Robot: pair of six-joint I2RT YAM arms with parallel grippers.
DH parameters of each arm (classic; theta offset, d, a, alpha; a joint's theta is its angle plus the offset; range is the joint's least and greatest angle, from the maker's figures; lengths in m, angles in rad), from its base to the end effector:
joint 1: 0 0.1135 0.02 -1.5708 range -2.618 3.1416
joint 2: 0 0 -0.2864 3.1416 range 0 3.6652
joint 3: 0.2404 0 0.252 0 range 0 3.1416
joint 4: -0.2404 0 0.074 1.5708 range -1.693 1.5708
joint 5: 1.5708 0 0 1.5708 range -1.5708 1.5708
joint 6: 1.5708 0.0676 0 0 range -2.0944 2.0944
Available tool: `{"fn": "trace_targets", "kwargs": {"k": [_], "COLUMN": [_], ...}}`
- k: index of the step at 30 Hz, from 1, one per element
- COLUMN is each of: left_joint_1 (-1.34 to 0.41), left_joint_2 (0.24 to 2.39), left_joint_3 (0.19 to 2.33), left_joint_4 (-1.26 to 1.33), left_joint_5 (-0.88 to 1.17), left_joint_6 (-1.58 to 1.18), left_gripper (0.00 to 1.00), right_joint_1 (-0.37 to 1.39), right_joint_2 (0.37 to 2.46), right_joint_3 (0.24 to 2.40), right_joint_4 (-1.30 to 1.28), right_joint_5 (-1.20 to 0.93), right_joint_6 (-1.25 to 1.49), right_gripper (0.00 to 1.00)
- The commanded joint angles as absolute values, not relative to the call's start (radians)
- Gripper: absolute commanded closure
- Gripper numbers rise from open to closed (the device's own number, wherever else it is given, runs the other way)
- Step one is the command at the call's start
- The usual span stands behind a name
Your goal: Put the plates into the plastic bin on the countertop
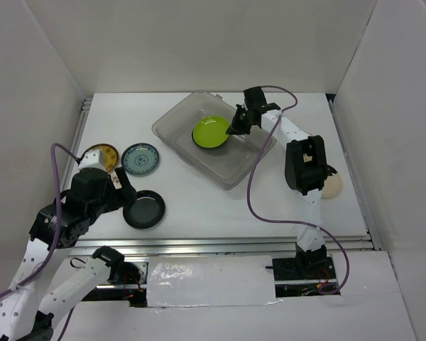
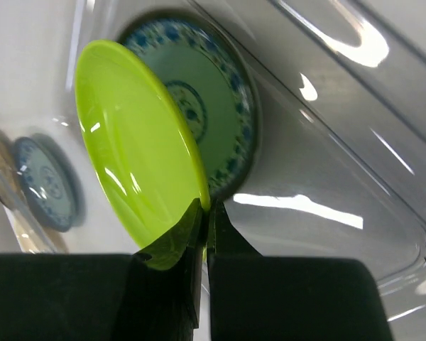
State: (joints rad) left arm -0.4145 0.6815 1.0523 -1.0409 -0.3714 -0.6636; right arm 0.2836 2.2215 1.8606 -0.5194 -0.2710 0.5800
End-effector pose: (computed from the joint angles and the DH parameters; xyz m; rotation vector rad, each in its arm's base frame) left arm 0.1118 -0.0224 0.3535 -0.4684 2.1438 -0.1900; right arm 0.5060 0.1663 0.2038 0.2516 2.5273 0.6959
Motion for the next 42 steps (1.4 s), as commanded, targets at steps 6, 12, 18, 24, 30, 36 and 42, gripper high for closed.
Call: {"fn": "trace_targets", "kwargs": {"k": [6,12,18,24,30,36,42], "left_joint_1": [-0.407,-0.407,-0.410,-0.410,-0.423,-0.431,-0.430], "left_joint_2": [0.577,0.563,0.511,0.560,0.552,0.623,0.750], "left_joint_3": [0.968,0.911,0.619,0.558,0.667,0.892,1.084], "left_joint_4": [-0.985,-1.028,-0.921,-0.908,-0.997,-0.982,-1.057], "left_joint_5": [-0.284,-0.315,-0.298,-0.360,-0.434,-0.397,-0.393], "left_joint_6": [-0.813,-1.001,-1.271,-1.368,-1.313,-1.048,-0.821], "left_gripper": [0.01,0.01,0.01,0.01,0.01,0.01,0.01], "right_joint_1": [0.287,0.314,0.426,0.645,0.866,1.011,1.023], "right_joint_2": [2.243,2.195,1.839,1.478,1.407,1.661,1.884], "right_joint_3": [1.957,1.961,1.775,1.377,0.999,1.014,1.086], "right_joint_4": [-0.511,-0.540,-0.508,-0.290,0.076,0.235,0.334], "right_joint_5": [-0.281,-0.255,-0.075,-0.281,-0.085,0.047,0.020], "right_joint_6": [0.595,0.569,0.486,0.458,0.728,0.903,1.009], "right_gripper": [0.73,0.00,0.00,0.00,0.00,0.04,0.12]}}
